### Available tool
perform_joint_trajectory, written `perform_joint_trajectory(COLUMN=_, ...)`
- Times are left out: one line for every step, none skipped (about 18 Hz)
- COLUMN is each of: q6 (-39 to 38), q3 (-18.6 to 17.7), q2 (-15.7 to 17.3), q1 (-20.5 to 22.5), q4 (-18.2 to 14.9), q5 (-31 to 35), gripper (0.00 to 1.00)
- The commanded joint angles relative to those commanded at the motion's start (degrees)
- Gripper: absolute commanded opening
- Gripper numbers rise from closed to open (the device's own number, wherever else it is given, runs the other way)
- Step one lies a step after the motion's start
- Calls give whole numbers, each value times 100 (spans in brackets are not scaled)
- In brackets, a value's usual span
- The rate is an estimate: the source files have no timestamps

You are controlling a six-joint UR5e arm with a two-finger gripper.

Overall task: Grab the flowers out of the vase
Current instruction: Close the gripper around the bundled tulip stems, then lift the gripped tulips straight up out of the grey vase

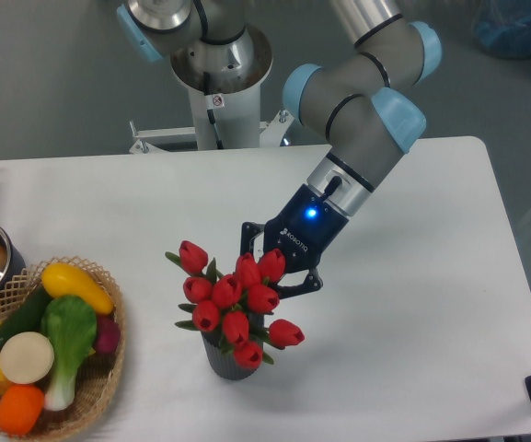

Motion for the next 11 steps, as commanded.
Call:
perform_joint_trajectory(q6=-62, q3=26, q2=44, q1=18, q4=0, q5=0, gripper=0)
perform_joint_trajectory(q6=-114, q3=53, q2=62, q1=18, q4=0, q5=9, gripper=0)
perform_joint_trajectory(q6=-167, q3=105, q2=70, q1=26, q4=-9, q5=0, gripper=0)
perform_joint_trajectory(q6=-246, q3=158, q2=70, q1=27, q4=-18, q5=0, gripper=0)
perform_joint_trajectory(q6=-334, q3=228, q2=70, q1=27, q4=-26, q5=0, gripper=0)
perform_joint_trajectory(q6=-413, q3=272, q2=70, q1=27, q4=-27, q5=0, gripper=0)
perform_joint_trajectory(q6=-466, q3=316, q2=79, q1=35, q4=-27, q5=-9, gripper=0)
perform_joint_trajectory(q6=-510, q3=334, q2=97, q1=53, q4=-27, q5=-9, gripper=0)
perform_joint_trajectory(q6=-536, q3=360, q2=114, q1=62, q4=-27, q5=-17, gripper=0)
perform_joint_trajectory(q6=-554, q3=396, q2=132, q1=70, q4=-35, q5=-44, gripper=0)
perform_joint_trajectory(q6=-607, q3=378, q2=167, q1=114, q4=-35, q5=-122, gripper=0)
